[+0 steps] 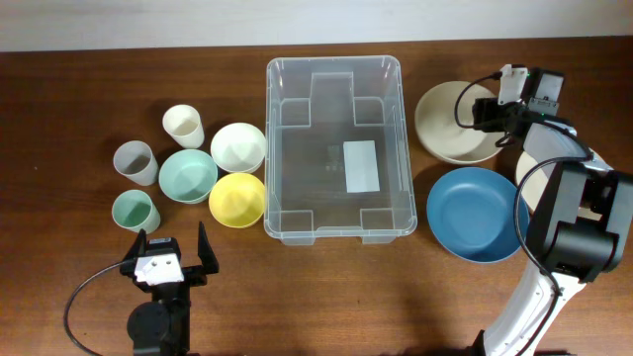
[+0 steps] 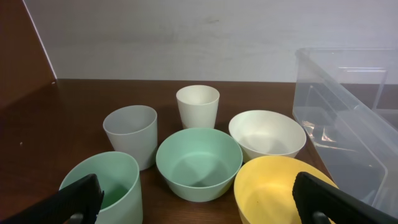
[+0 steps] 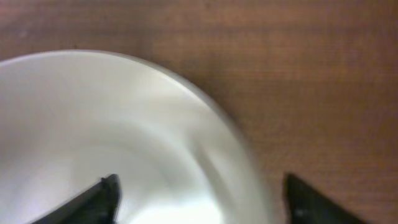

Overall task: Pack container
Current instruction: 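Lower the right gripper and pinch the cream bowl's rim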

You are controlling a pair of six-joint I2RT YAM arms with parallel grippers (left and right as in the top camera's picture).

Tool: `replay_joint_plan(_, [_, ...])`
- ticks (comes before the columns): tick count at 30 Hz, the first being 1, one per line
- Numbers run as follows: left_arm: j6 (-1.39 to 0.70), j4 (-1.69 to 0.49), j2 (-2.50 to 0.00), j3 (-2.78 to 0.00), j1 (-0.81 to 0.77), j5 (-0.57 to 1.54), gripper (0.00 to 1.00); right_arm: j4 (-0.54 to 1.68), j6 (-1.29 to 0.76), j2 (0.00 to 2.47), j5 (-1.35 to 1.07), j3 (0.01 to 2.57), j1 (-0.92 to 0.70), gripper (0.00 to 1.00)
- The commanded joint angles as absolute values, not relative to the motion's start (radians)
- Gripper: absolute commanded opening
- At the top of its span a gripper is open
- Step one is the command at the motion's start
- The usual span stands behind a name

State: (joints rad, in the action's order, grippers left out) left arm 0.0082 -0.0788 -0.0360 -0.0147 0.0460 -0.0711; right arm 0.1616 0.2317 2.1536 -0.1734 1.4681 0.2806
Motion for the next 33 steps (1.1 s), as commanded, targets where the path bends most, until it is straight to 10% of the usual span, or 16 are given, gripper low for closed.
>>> replay_joint_plan(1, [0.023, -0.076, -0.029, -0.009, 0.042, -0.068, 1.00, 0.188, 0.228, 2.167, -0.098, 1.481, 0.290, 0.68])
replay_joint_plan(13, [0.023, -0.076, -0.029, -0.009, 0.042, -0.068, 1.00, 0.234, 0.228, 2.167, -0.171, 1.480, 0.313, 0.67])
replay_joint_plan(18, [0.023, -0.076, -0.029, -0.009, 0.042, -0.068, 1.00, 0.251, 0.228, 2.167, -0.189, 1.480, 0.313, 0.36])
replay_joint_plan(33, [0.023, -0.076, -0.029, -0.009, 0.042, -0.068, 1.00, 0.331, 0.228, 2.167, -0.192, 1.480, 0.315, 0.10])
